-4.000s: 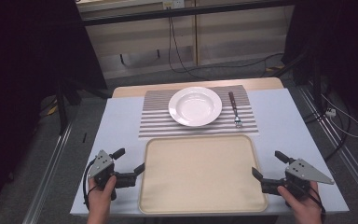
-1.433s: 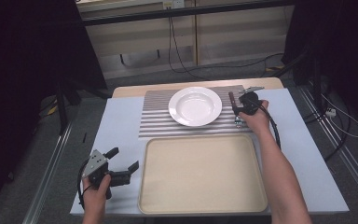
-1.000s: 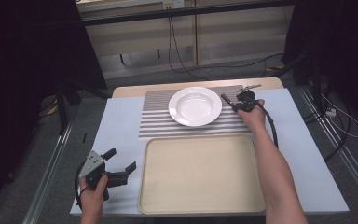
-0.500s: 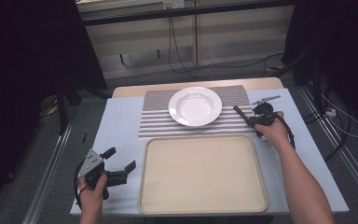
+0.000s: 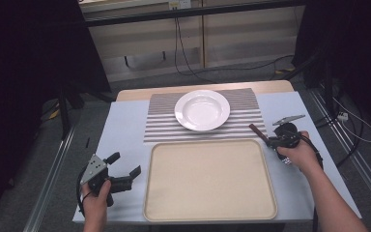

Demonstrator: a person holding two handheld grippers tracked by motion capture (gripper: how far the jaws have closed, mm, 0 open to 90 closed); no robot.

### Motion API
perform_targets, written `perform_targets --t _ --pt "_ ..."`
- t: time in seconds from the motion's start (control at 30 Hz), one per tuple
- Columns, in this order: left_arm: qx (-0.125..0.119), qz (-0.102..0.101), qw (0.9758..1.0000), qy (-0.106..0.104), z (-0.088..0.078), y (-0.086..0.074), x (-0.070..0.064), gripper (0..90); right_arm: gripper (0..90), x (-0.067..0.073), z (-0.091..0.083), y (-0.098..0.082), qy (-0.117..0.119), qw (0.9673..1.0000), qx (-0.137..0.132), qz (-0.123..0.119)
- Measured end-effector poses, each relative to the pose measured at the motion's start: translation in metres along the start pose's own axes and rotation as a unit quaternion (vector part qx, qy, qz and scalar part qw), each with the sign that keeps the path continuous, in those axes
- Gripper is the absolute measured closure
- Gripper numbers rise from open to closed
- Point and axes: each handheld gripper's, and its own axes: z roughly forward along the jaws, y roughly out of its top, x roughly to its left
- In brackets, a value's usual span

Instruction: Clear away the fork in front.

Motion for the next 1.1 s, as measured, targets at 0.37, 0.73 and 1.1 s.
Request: perform_targets --t 0.37,0.73,1.1 --pt "-0.001 -0.004 1.0000 0.002 0.000 0.001 0.001 2.2 76.9 -0.001 0.005 0.017 0.002 0.9980 0.064 -0.003" --pt "0.001 0.002 1.0000 -0.005 0.002 0.001 -0.004 2.2 78.7 0.008 0.008 0.024 -0.029 0.9952 0.093 0.012" --pt "-0.003 -0.001 1.0000 -0.004 0.001 0.002 -0.003 2.2 78.8 -0.005 0.000 0.000 0.010 0.9984 0.002 0.055"
